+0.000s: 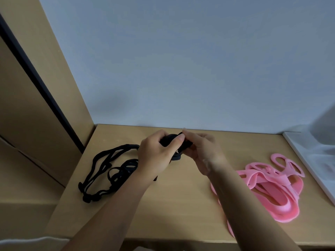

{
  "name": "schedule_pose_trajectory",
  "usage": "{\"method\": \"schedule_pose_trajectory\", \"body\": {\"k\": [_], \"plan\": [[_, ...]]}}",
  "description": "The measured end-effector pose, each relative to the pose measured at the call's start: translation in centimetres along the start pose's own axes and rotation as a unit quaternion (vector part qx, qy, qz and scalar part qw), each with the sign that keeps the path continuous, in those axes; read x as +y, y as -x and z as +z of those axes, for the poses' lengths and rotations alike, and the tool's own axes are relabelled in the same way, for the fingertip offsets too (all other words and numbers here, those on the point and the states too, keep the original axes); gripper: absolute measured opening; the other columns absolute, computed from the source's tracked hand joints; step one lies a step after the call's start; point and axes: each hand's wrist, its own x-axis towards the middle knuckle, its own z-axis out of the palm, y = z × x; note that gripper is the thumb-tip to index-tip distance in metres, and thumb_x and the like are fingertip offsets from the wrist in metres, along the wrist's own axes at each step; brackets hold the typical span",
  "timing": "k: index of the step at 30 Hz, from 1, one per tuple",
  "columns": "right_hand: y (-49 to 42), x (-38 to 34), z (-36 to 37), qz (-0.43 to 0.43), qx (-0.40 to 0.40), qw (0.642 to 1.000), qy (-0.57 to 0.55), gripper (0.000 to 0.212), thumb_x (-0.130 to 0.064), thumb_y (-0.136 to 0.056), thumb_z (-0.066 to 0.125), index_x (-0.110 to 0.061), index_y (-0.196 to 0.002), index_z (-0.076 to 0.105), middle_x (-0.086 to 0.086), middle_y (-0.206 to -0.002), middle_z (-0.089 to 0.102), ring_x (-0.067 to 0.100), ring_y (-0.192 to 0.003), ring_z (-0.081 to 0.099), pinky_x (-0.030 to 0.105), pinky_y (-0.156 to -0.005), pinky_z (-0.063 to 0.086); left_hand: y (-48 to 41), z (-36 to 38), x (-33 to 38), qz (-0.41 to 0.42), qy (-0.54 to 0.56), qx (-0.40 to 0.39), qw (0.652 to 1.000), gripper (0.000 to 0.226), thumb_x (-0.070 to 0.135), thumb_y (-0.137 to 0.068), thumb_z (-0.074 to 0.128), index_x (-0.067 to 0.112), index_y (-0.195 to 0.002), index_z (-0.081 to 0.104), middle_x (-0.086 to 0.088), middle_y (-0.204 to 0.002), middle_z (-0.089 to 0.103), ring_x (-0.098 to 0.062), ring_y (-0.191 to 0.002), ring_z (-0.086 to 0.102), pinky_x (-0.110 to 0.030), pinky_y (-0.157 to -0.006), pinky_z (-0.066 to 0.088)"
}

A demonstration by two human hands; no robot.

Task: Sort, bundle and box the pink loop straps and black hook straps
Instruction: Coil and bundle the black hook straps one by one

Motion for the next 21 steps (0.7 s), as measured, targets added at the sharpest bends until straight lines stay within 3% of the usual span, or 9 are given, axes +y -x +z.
{"method": "schedule_pose_trajectory", "body": {"k": [3,7,13,16,19,21], "plan": [[-0.2,0.3,-0.6,-0.031,0.033,0.999,0.007,0.038,-0.016,-0.090,0.058,0.022,-0.086,0.057,0.023,-0.080,0.062,0.027,-0.072,0.063,0.039,-0.080,0.056,-0.8,-0.3,0.1,0.039,-0.071,-0.020,0.997,0.057,0.072,-0.060,0.047,0.018,-0.067,0.061,0.007,-0.055,0.058,-0.007,-0.055,0.054,-0.026,-0.053,0.042],[-0.4,0.5,-0.5,-0.067,0.056,0.994,0.064,0.041,-0.020,-0.090,0.061,0.020,-0.081,0.058,0.023,-0.075,0.063,0.026,-0.071,0.066,0.040,-0.079,0.057,-1.4,-0.7,0.2,0.055,-0.080,-0.038,0.995,0.061,0.072,-0.061,0.046,0.013,-0.067,0.062,0.004,-0.055,0.057,-0.011,-0.055,0.054,-0.029,-0.053,0.043],[-0.2,0.5,-0.7,-0.078,0.032,0.994,0.075,0.042,-0.029,-0.094,0.052,0.010,-0.081,0.064,0.011,-0.065,0.065,0.018,-0.064,0.064,0.036,-0.073,0.057,-0.8,-0.4,1.0,0.018,0.025,-0.038,0.999,0.051,0.063,-0.061,0.054,0.013,-0.059,0.058,0.012,-0.044,0.050,-0.005,-0.047,0.047,-0.017,-0.048,0.036],[0.3,0.3,-0.5,-0.049,-0.015,0.998,0.024,0.044,-0.032,-0.096,0.046,0.004,-0.077,0.064,0.009,-0.062,0.062,0.015,-0.054,0.058,0.027,-0.060,0.055,-0.4,-0.1,1.7,-0.011,0.121,-0.043,0.992,0.044,0.047,-0.066,0.065,0.004,-0.060,0.057,0.006,-0.044,0.052,-0.009,-0.043,0.049,-0.018,-0.046,0.039],[0.4,0.1,0.2,-0.031,-0.024,0.998,-0.044,0.042,-0.030,-0.097,0.045,0.001,-0.073,0.059,0.006,-0.052,0.054,0.013,-0.041,0.047,0.021,-0.048,0.044,0.1,0.2,2.6,-0.038,0.204,-0.042,0.977,0.049,0.036,-0.078,0.068,-0.008,-0.065,0.052,-0.012,-0.047,0.051,-0.014,-0.040,0.050,-0.021,-0.045,0.041],[0.5,0.3,0.8,-0.018,-0.014,0.994,-0.108,0.038,-0.028,-0.096,0.046,-0.003,-0.068,0.055,0.003,-0.047,0.048,0.013,-0.038,0.044,0.020,-0.047,0.042,0.3,0.5,3.1,-0.070,0.251,-0.023,0.965,0.037,0.022,-0.089,0.060,-0.004,-0.064,0.050,-0.007,-0.043,0.045,-0.010,-0.036,0.044,-0.016,-0.040,0.037]]}}
